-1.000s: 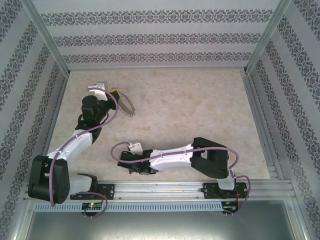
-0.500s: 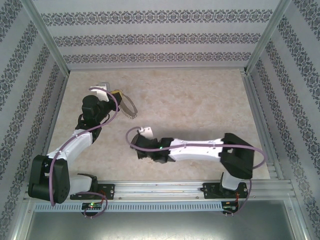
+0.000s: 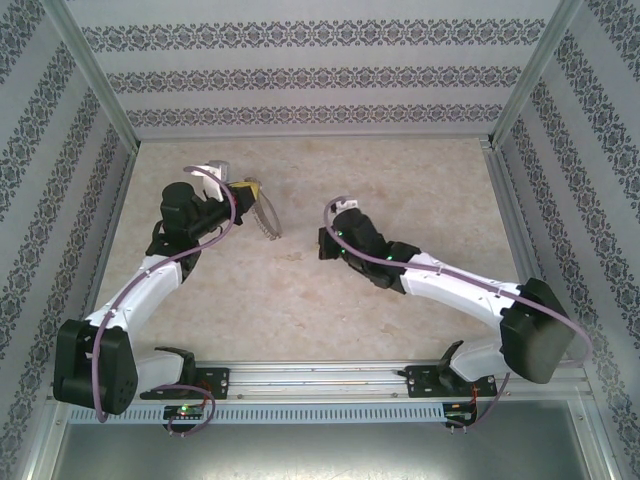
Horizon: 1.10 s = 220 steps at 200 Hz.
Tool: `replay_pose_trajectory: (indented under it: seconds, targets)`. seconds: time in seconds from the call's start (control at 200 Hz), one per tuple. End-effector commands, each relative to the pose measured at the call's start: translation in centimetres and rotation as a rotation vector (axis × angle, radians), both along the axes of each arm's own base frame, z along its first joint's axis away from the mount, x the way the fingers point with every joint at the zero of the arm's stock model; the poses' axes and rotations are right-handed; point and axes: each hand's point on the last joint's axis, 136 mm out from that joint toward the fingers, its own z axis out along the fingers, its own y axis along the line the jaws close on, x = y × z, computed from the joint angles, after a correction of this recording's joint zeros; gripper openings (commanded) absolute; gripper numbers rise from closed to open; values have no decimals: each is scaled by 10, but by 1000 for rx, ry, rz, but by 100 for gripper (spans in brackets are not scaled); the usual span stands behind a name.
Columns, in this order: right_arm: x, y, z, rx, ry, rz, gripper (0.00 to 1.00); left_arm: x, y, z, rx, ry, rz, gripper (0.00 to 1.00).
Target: Put the keys on the keyring
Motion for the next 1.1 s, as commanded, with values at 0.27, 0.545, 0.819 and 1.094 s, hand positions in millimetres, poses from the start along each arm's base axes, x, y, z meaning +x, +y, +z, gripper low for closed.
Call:
replay_pose_trajectory:
  seconds: [0.27, 0.545, 0.819, 1.094]
  targets:
    - [26, -48, 40, 241, -112, 26, 0, -42, -87, 5, 106, -146, -309, 0]
    - [26, -73, 75, 416, -193, 78, 0, -50, -119, 14, 108, -229, -403, 0]
    - [16, -62, 94, 468, -234, 197, 0, -51, -134, 16, 157, -268, -468, 0]
    - [5, -59, 107, 482, -279, 254, 0, -49, -138, 20, 162, -338, -472, 0]
